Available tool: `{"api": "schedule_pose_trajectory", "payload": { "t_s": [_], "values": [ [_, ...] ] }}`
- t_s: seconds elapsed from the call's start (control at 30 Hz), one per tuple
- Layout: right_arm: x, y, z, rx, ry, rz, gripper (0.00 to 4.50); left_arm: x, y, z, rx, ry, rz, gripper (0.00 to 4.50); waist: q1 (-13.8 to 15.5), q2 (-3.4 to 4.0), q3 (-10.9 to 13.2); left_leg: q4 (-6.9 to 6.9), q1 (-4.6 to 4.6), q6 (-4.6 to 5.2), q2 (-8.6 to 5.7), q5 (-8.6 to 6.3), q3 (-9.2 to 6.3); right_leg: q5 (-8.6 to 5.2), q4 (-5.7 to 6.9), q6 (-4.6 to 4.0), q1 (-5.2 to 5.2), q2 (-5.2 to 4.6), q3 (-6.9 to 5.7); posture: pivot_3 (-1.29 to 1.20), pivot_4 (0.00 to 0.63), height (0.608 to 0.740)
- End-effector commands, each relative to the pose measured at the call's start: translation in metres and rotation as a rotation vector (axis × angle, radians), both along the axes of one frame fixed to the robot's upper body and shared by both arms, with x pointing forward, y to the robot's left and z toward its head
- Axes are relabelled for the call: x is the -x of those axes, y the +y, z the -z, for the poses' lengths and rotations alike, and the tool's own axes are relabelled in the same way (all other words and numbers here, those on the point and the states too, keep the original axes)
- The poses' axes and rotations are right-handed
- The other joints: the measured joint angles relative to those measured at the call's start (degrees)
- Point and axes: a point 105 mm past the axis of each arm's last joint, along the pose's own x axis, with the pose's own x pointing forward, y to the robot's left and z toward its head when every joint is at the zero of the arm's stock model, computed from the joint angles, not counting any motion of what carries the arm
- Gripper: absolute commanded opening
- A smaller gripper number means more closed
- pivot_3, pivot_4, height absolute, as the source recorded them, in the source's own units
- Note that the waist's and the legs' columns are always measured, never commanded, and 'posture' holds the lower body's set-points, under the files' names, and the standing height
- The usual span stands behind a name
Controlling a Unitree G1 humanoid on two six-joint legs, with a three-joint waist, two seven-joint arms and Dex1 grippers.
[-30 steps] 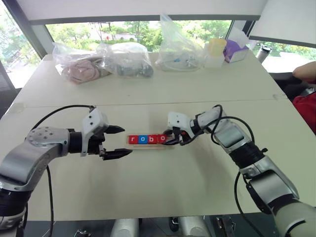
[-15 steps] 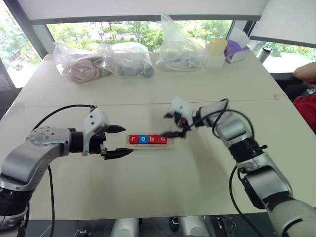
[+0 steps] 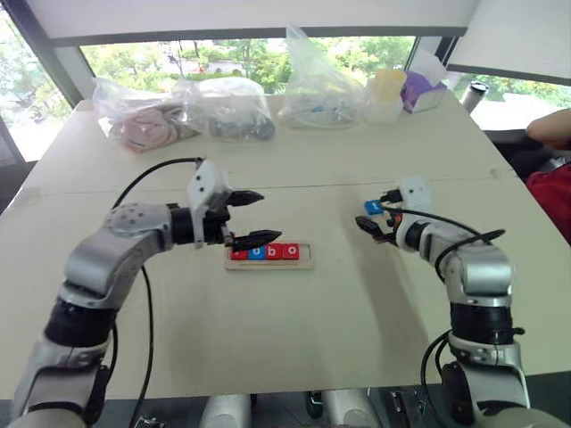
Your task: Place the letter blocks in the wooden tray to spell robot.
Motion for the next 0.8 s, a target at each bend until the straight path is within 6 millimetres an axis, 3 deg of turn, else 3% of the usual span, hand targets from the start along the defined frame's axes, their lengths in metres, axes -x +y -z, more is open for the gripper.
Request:
{"api": "schedule_pose_trajectory", "payload": {
  "t_s": [0.03, 0.37, 0.6, 0.7, 0.8],
  "values": [
    [-0.011, -0.003, -0.01, 0.076, -0.075, 0.061, 4.47, -0.003, -0.003, -0.005, -0.005, -0.05, 0.005, 4.5, -0.4, 0.0, 0.0, 0.0, 0.0, 0.0, 0.0, 0.0, -0.01, 0.0, 0.0, 0.0, 0.0, 0.01, 0.0, 0.0, 0.15, 0.74],
    [-0.031, -0.002, 0.01, 0.058, -0.074, 0.062, 4.47, 0.0, -0.005, 0.004, -0.004, -0.035, 0.008, 4.5, -0.6, -0.01, 0.0, 0.0, 0.0, 0.0, 0.0, 0.0, 0.01, 0.0, -0.04, 0.02, 0.03, 0.0, 0.0, 0.0, 0.15, 0.74],
    [-0.035, 0.01, 0.012, 0.087, -0.093, 0.039, 1.17, 0.001, -0.004, 0.005, -0.001, -0.035, -0.004, 4.5, -0.6, -0.02, 0.0, 0.03, 0.02, 0.0, 0.0, 0.0, -0.02, 0.0, -0.03, 0.02, 0.07, 0.0, 0.0, 0.0, 0.15, 0.74],
    [-0.031, -0.005, -0.004, 0.073, -0.173, 0.136, 1.18, 0.001, -0.002, 0.005, 0.0, -0.037, -0.017, 4.5, -0.5, -0.02, 0.0, 0.04, 0.01, 0.0, 0.0, 0.0, -0.02, 0.01, -0.04, 0.03, 0.07, -0.01, 0.0, 0.0, 0.15, 0.74],
    [-0.006, -0.007, -0.02, 0.05, -0.202, 0.184, 1.18, 0.005, 0.004, -0.001, 0.032, -0.026, -0.032, 4.5, -0.1, -0.01, 0.0, -0.04, -0.07, 0.0, 0.0, 0.0, -0.1, -0.02, -0.04, 0.07, 0.01, -0.01, 0.0, 0.0, 0.15, 0.74]
  ]
}}
